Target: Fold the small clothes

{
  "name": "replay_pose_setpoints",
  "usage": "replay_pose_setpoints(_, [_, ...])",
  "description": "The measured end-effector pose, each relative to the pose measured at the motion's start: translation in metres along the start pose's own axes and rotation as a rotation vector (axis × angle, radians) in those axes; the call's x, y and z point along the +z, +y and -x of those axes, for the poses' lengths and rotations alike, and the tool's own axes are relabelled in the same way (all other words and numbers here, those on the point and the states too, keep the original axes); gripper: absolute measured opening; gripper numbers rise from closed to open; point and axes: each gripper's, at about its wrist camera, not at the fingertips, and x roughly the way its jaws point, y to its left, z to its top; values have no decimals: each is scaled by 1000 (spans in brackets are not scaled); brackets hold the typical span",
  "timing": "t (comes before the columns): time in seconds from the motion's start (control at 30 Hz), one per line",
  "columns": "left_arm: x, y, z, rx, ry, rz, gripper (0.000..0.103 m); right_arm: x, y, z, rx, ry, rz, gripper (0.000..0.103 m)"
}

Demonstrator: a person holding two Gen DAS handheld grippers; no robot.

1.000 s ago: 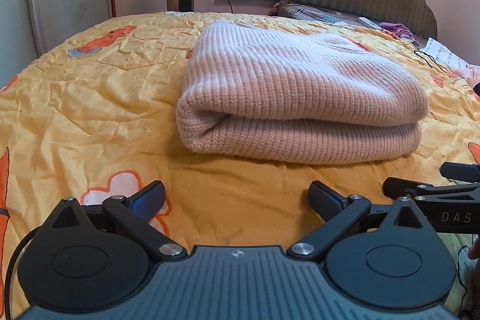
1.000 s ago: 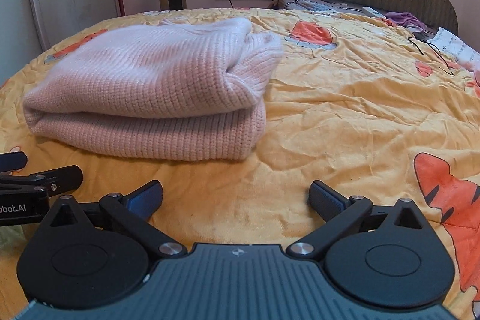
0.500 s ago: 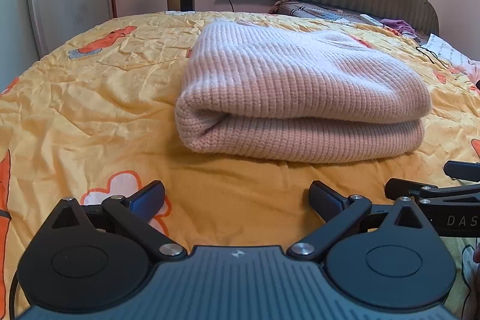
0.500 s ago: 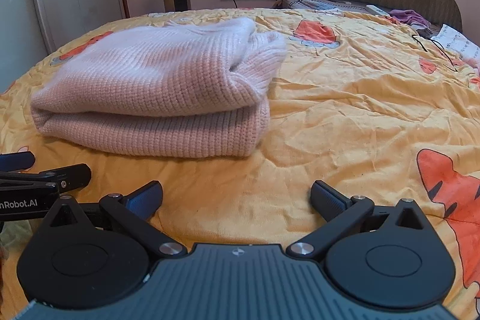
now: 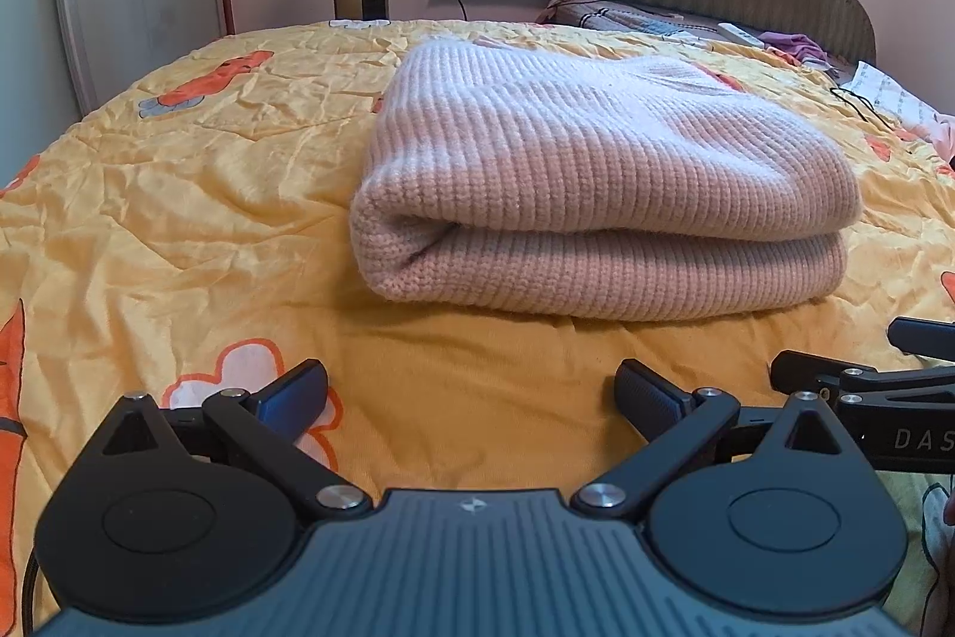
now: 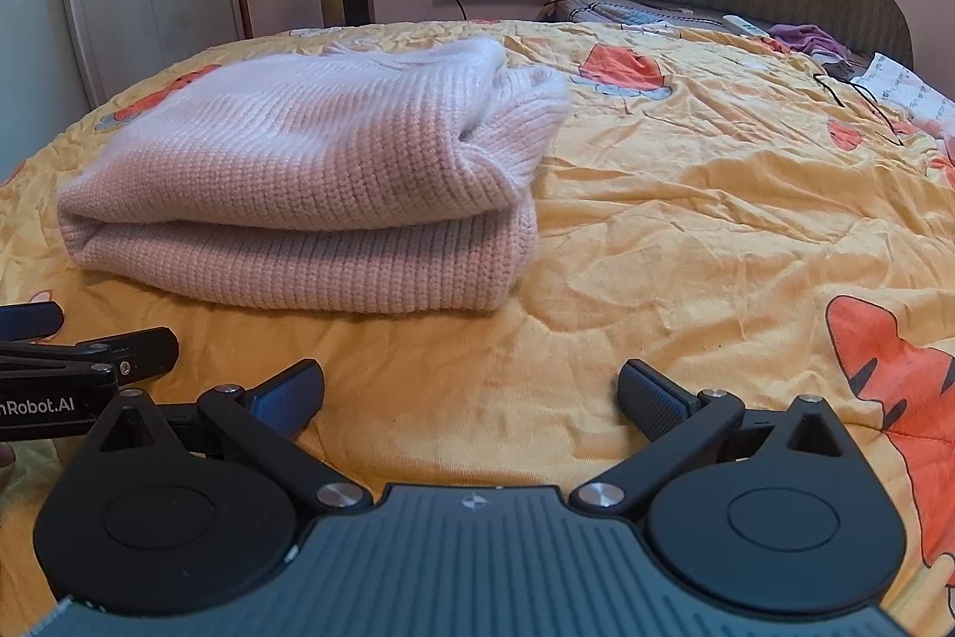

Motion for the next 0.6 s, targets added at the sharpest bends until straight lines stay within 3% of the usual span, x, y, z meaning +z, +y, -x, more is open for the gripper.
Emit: replay_pose_setpoints(0.6, [0, -4, 1, 16, 19, -20, 103, 0, 3, 2, -6, 4, 3, 102])
